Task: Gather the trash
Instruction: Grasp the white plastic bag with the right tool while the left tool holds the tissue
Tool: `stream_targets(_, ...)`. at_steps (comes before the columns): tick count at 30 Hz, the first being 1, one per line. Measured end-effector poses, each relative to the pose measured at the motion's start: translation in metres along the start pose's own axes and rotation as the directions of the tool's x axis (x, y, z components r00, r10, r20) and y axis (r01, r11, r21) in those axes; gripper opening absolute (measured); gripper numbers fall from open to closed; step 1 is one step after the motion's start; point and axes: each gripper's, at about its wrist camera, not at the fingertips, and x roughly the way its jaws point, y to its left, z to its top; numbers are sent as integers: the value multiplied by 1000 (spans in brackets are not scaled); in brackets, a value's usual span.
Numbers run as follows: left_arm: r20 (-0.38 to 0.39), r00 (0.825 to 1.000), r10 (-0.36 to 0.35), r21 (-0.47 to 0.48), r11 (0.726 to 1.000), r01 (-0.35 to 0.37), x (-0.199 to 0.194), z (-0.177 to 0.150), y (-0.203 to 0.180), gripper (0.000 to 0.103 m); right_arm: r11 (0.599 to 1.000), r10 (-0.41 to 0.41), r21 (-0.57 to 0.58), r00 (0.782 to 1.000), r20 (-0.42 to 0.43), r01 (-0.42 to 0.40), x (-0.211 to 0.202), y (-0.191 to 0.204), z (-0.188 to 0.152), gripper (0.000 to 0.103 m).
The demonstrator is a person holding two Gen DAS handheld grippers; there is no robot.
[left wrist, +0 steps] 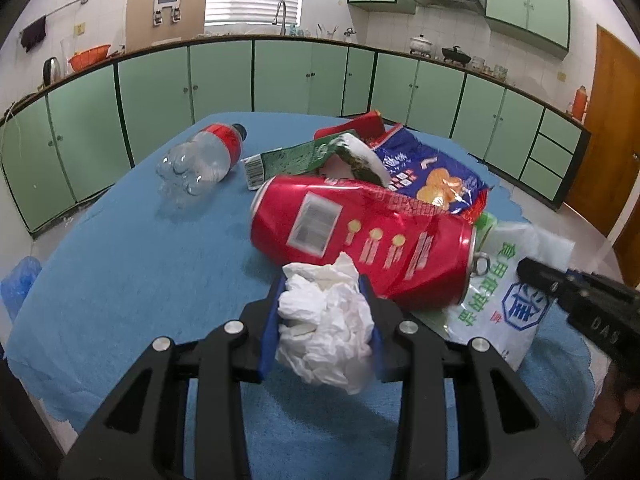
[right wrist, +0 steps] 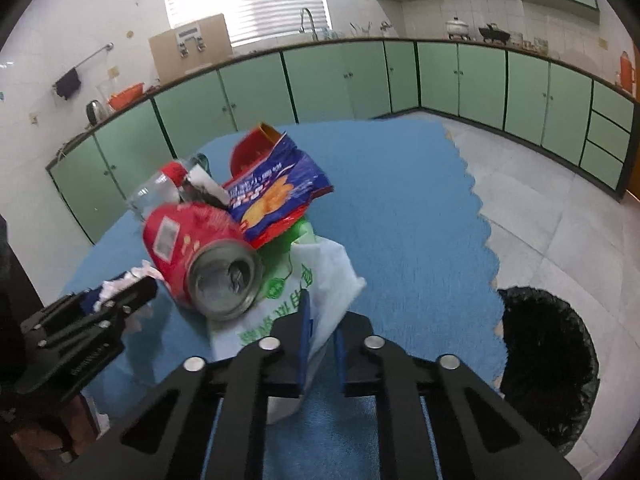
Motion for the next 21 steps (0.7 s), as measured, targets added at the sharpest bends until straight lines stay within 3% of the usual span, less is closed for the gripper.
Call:
stream_targets(4,16,1000,-6,3,1000,6,-7,3,-3,34,1000,4,-4,999,36,-4,-16,1,11,4)
stream_targets(10,42,999,-18,9,1000,17,-16,11,-8,34,997,-66,-25,992,109,70,-38,1,25,3)
stream_targets(21,117,990,-85,46,996,80,-37,33,-26,34,992,-127,21,975,183,125,-73,-18,34,3)
